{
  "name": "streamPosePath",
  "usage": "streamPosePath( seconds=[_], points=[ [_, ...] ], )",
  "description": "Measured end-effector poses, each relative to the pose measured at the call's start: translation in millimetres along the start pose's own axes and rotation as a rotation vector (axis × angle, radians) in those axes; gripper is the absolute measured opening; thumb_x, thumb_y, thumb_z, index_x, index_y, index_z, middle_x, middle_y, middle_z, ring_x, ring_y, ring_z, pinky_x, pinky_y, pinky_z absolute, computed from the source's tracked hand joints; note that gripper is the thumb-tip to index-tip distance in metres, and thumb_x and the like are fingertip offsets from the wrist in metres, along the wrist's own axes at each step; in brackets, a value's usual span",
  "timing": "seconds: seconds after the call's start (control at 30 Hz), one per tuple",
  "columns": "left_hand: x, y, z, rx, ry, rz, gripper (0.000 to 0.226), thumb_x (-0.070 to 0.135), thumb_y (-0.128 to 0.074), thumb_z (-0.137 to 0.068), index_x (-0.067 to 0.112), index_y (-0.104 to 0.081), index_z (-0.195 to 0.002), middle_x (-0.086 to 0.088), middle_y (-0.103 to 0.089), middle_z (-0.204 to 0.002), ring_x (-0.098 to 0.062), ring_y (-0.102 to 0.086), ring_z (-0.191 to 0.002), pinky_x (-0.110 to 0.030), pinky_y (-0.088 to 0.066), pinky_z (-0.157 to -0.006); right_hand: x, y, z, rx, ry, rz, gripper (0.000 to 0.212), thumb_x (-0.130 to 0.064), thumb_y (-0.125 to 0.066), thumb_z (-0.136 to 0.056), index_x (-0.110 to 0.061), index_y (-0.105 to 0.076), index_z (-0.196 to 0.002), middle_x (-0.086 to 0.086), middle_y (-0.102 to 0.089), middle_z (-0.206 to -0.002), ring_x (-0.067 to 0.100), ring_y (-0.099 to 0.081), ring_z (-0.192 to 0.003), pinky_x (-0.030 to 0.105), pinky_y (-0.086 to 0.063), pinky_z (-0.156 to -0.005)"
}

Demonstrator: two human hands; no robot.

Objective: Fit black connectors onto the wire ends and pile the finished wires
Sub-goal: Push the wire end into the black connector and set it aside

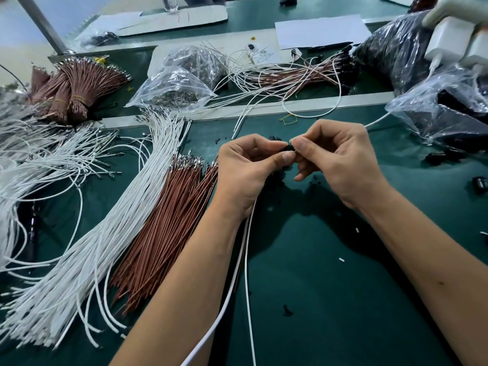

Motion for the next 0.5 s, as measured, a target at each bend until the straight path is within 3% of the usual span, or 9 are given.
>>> streamPosePath(
  seconds=[0.2, 0.4, 0.5],
  points=[
    [1.5, 1.6, 1.2, 0.023, -0.014, -0.007, 0.019, -0.013, -0.08, -0.072, 0.004, -0.072, -0.077, -0.012, -0.075, -0.075, -0.022, -0.073, -0.069, -0.032, -0.061, -0.073, 3.2, -1.1, 2.4, 0.018, 0.004, 0.02, 0.018, -0.006, -0.071, -0.095, -0.004, -0.067, -0.078, 0.025, -0.064, -0.069, 0.021, -0.061, -0.053, 0.031, -0.057, -0.048],
    [3.3, 0.2, 2.1, 0.064, -0.04, -0.014, 0.018, -0.009, -0.083, -0.073, 0.002, -0.071, -0.08, -0.015, -0.077, -0.083, -0.024, -0.074, -0.074, -0.036, -0.061, -0.077, 7.6, -2.2, 3.4, 0.037, -0.092, -0.026, 0.008, -0.018, -0.077, -0.092, -0.016, -0.077, -0.085, 0.005, -0.071, -0.069, 0.012, -0.054, -0.056, 0.026, -0.048, -0.043],
    [5.2, -3.9, 3.7, 0.04, -0.031, -0.076, 0.019, -0.007, -0.083, -0.076, 0.003, -0.072, -0.088, -0.016, -0.077, -0.085, -0.026, -0.074, -0.077, -0.039, -0.061, -0.079, -0.5, -1.0, 1.7, 0.025, -0.081, -0.003, 0.006, -0.013, -0.077, -0.091, -0.013, -0.075, -0.086, 0.003, -0.07, -0.069, 0.011, -0.054, -0.059, 0.025, -0.044, -0.04]
  ],
)
Point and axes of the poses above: each hand's wrist, its own z-axis away from the middle knuckle, its own y-axis out of the back of the hand, x = y × z, the point moved 8 cm from there along -z, towards the middle knuckle
